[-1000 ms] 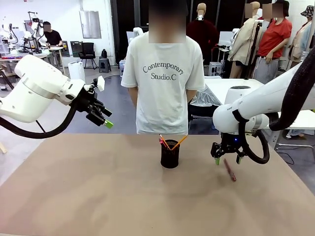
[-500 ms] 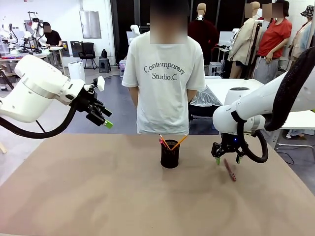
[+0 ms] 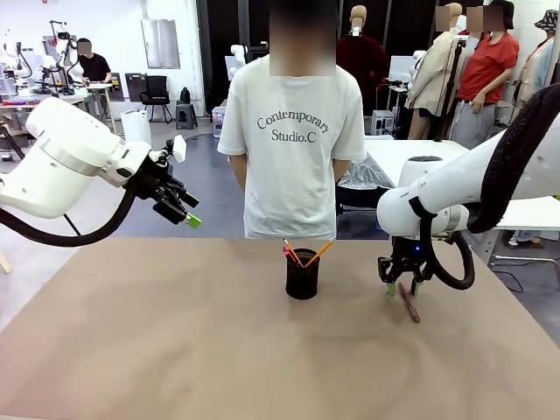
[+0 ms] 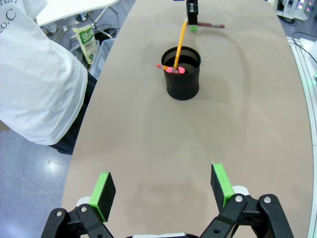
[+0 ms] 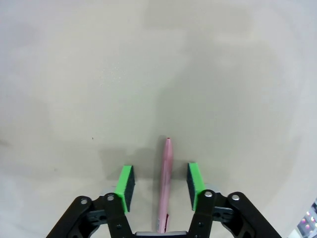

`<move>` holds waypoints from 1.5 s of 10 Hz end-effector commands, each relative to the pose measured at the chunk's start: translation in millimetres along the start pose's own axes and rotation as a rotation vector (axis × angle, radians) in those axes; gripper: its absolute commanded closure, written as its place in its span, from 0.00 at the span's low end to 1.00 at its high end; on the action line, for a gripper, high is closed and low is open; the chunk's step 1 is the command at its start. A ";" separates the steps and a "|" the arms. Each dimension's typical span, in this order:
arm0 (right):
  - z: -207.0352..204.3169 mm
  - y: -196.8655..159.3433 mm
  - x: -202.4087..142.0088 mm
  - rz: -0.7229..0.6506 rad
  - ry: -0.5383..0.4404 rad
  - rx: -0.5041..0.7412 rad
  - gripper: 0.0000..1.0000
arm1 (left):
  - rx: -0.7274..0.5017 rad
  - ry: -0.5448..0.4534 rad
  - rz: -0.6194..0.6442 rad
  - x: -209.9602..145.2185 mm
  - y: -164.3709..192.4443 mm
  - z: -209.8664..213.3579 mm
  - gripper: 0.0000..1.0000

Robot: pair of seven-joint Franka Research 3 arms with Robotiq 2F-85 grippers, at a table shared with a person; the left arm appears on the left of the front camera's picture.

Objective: Place the pens into the pen holder.
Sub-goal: Pick up a writing instrument from the table and place it into the Pen holder.

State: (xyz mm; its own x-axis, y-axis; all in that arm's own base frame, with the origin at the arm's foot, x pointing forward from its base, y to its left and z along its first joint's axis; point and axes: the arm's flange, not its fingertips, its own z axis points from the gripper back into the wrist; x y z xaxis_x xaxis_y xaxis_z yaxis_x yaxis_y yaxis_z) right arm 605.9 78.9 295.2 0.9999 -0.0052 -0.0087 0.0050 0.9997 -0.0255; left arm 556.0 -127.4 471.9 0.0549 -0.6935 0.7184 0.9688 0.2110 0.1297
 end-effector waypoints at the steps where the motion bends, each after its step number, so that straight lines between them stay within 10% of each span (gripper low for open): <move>1: -0.2 -1.9 4.9 0.016 0.006 0.019 1.00 | 0.005 0.005 -0.004 -0.7 0.3 1.2 0.00; 7: 17.2 -7.3 3.7 0.019 -0.005 0.090 1.00 | 0.005 0.005 -0.004 -0.7 0.3 1.2 0.00; 15: 139.7 -37.6 -16.0 0.418 -0.401 0.725 1.00 | 0.005 0.005 -0.004 -0.7 0.3 1.2 0.00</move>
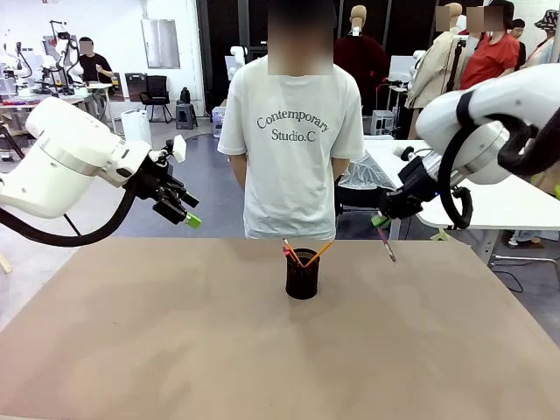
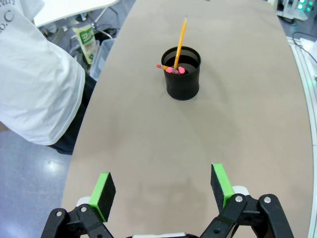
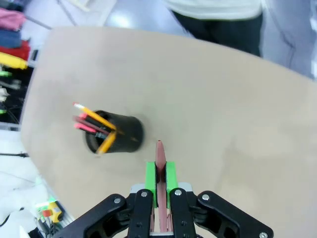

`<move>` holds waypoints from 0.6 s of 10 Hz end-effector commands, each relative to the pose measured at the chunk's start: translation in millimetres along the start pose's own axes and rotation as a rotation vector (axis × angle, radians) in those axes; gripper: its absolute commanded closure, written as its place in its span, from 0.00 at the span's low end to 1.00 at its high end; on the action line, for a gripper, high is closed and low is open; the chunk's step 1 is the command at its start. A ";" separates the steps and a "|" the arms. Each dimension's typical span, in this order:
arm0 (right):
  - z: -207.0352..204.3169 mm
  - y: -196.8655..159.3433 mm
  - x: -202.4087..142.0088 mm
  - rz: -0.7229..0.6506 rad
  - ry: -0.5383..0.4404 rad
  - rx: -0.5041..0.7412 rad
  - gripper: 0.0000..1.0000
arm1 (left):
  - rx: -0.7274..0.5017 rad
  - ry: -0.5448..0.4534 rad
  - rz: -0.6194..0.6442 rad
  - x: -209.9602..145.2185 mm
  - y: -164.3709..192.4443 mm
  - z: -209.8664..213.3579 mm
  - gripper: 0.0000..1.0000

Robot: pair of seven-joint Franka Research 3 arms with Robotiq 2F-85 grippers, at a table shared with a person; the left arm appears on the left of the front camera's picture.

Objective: Place the pens into the pen holder.
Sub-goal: Pick up a writing instrument from the table and place it into the Pen holder.

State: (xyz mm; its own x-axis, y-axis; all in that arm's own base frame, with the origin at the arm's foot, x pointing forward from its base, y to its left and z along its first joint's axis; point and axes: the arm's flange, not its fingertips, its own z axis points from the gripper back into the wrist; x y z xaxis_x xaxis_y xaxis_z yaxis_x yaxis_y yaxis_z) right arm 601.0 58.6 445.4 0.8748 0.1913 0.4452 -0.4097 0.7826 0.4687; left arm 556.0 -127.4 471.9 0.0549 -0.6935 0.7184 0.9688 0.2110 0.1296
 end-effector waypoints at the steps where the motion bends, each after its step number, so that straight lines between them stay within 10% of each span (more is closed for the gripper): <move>1: 11.0 -12.3 -13.0 0.101 -0.045 0.211 1.00 | 0.005 0.005 -0.004 -0.7 0.3 1.2 0.00; 6: 19.0 -8.8 -8.6 0.151 -0.094 0.234 1.00 | 0.005 0.005 -0.004 -0.7 0.3 1.2 0.00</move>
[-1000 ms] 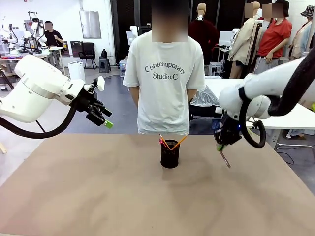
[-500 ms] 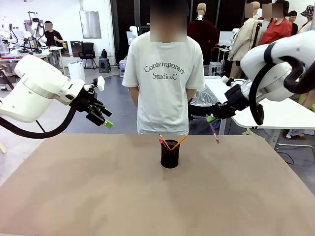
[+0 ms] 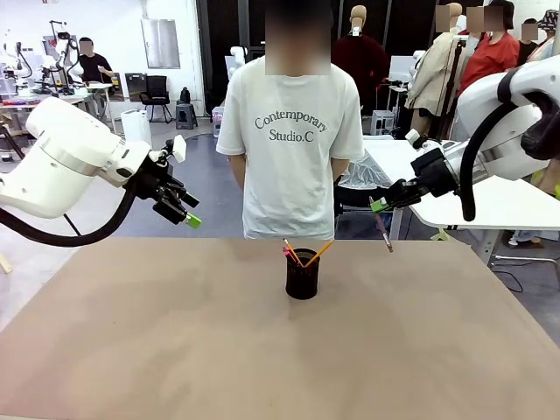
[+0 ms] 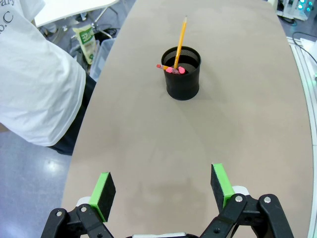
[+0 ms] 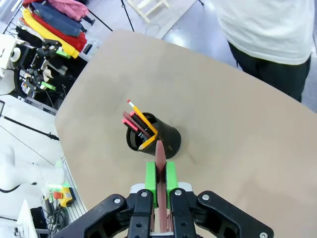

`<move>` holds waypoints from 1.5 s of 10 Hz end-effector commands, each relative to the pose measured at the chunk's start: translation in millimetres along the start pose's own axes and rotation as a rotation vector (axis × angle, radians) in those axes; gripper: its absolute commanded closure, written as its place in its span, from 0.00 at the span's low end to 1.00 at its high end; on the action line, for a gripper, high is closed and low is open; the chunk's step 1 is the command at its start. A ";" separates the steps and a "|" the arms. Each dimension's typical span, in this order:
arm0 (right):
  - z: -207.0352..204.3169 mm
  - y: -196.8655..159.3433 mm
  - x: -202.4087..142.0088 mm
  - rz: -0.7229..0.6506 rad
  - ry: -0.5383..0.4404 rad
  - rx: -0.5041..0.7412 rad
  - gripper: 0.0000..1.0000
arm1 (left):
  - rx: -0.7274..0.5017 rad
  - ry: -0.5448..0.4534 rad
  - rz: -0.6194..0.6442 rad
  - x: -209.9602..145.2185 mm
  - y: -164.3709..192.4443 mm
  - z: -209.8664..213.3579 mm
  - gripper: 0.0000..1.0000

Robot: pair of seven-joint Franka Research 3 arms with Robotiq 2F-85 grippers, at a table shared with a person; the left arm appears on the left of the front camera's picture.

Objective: Place the pens into the pen holder.
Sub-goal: Pick up a writing instrument from the table and place it into the Pen holder.

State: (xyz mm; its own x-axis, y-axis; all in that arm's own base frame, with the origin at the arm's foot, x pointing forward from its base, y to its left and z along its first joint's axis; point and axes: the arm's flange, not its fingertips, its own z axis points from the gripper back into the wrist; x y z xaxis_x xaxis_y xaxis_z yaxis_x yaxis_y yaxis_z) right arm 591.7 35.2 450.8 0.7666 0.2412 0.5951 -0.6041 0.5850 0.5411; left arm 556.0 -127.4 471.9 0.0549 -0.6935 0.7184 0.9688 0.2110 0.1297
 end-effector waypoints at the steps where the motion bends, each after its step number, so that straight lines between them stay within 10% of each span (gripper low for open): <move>1: -2.2 2.5 1.9 -0.016 -0.001 -0.001 1.00 | 0.005 0.005 -0.004 -0.7 0.3 1.2 0.00; 5: -1.5 0.5 0.0 -0.002 0.002 0.002 1.00 | 0.005 0.005 -0.004 -0.7 0.3 1.2 0.00; 11: 4.0 21.5 67.6 0.291 -0.270 0.305 1.00 | 0.005 0.005 -0.004 -0.7 0.3 1.2 0.00; 15: -55.0 38.3 61.1 0.425 -0.247 0.508 1.00 | 0.005 0.005 -0.004 -0.7 0.3 1.2 0.00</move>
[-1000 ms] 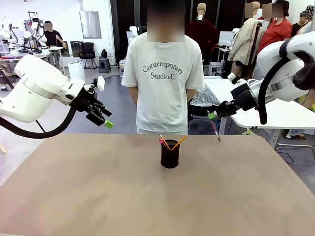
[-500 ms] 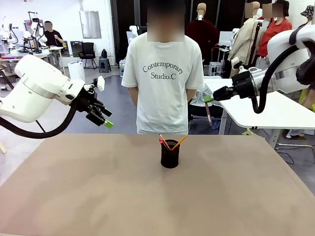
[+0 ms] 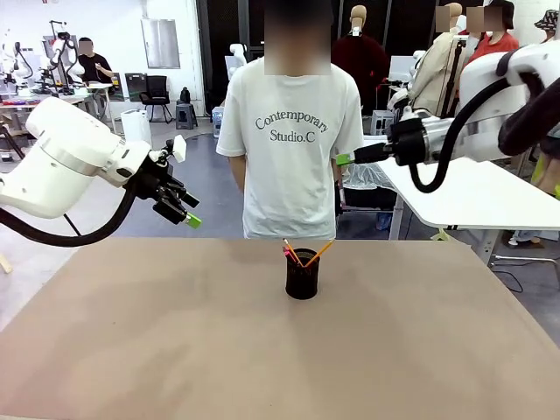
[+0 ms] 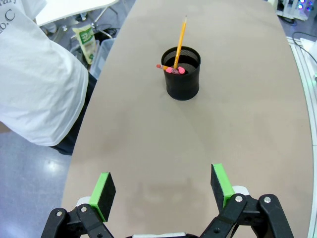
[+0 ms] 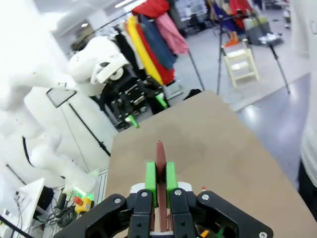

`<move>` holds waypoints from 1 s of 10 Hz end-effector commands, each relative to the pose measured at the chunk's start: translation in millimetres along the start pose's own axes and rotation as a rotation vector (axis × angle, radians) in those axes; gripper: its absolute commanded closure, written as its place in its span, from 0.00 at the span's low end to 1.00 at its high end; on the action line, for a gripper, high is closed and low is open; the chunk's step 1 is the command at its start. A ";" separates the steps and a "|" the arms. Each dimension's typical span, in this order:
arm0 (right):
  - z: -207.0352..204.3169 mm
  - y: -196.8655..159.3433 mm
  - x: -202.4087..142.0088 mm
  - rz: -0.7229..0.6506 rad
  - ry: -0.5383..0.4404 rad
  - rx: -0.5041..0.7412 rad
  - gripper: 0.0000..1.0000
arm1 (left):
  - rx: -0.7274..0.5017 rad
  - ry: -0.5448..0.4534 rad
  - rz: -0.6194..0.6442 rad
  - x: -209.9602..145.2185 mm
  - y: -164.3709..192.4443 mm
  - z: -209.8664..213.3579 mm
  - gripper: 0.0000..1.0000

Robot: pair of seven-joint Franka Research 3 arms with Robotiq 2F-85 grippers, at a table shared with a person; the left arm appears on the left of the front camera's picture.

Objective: Place the pens into the pen holder.
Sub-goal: Pick up a writing instrument from the table and place it into the Pen holder.

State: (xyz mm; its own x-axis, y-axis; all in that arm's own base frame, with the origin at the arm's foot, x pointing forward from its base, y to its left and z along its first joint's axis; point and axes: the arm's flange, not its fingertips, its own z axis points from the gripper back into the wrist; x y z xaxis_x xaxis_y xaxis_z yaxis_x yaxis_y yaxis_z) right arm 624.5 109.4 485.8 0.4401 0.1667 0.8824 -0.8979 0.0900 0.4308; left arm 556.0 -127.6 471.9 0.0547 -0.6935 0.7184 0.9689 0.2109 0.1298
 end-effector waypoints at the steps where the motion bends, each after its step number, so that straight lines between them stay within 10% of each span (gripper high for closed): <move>1: -17.7 -9.5 -15.4 0.103 -0.057 0.052 1.00 | 0.005 0.005 -0.003 -0.8 0.3 1.3 0.00; 10: -40.6 -17.9 -53.9 0.227 -0.045 0.045 1.00 | 0.005 0.005 -0.003 -0.8 0.3 1.3 0.00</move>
State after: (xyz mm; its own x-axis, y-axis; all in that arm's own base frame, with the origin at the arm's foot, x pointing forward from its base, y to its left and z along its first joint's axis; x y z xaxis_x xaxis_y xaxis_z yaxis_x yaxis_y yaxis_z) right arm 615.4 136.8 417.0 0.2228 0.1236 0.9670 -0.9748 0.0172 0.2224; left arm 556.0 -127.5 471.9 0.0548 -0.6935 0.7184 0.9689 0.2109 0.1297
